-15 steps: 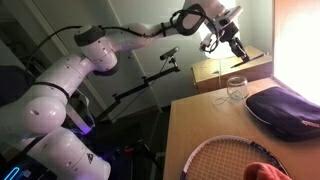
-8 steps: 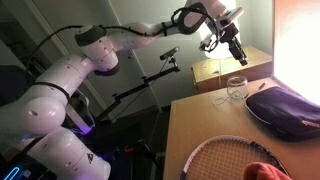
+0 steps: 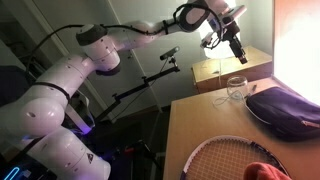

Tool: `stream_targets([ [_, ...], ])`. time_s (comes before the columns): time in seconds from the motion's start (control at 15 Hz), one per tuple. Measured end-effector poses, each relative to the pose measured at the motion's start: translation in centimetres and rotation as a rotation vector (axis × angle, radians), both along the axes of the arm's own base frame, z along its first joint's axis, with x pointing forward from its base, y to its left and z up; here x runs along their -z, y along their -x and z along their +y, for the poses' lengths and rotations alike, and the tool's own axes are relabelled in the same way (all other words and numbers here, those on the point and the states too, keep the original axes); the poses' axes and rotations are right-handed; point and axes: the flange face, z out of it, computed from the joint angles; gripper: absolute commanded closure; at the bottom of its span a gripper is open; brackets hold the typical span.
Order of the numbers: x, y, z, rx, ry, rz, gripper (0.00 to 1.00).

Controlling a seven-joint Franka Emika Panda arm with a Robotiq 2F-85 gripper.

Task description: Use the towel to wipe the monitor and put the pen in the jar

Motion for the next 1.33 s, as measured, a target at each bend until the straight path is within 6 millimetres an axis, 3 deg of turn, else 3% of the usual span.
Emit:
stream_targets([
  [0.53,-1.8,-2.6,-2.5,-0.175,0.053,0.162,0.0],
  [0.93,-2.7,-3.3,-1.9,-0.335,0.122,0.339,0.0],
  [1.33,-2.6,-4.3,-1.0,-0.497,0.129,0.383,0.0],
])
